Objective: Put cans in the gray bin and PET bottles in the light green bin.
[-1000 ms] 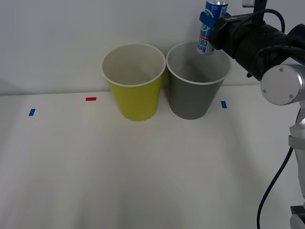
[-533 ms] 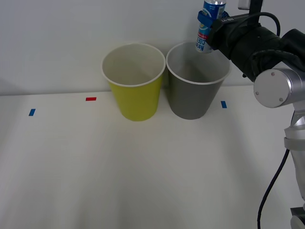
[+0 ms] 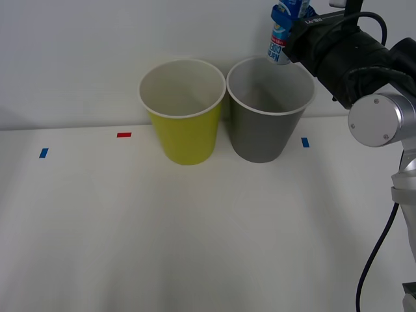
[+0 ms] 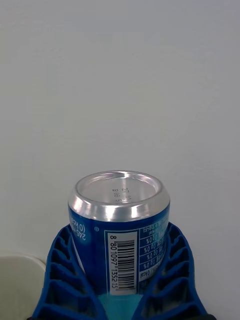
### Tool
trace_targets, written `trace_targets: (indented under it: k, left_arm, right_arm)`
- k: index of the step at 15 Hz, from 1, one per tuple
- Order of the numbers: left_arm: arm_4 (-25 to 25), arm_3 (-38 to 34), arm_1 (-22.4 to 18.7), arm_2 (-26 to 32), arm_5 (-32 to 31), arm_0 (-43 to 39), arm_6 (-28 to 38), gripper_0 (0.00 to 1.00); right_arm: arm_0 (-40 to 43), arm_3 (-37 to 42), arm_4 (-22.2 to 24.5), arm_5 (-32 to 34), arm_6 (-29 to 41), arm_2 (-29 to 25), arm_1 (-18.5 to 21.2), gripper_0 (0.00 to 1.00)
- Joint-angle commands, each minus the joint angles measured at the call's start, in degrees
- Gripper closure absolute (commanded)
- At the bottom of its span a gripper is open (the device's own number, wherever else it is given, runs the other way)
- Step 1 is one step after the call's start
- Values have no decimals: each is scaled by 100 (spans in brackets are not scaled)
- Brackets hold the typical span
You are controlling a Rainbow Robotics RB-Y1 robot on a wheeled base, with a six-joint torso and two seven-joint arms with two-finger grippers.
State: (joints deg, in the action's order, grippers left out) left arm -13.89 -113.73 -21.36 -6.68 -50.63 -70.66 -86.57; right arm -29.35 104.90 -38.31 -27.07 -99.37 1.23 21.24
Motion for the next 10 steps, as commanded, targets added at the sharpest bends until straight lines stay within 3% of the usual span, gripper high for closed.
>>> trace_targets:
  k: [1, 2, 10]
  left_arm:
    - [0, 0, 0, 0, 0, 0, 0, 0]
    - [0, 0, 0, 0, 0, 0, 0, 0]
    - [0, 0, 0, 0, 0, 0, 0, 0]
  right_arm:
    - [8, -5, -10, 0, -4, 0, 47, 13]
    - [8, 4, -1, 0, -4, 0, 64, 0]
    - [8, 4, -45, 0, -21, 17, 249, 0]
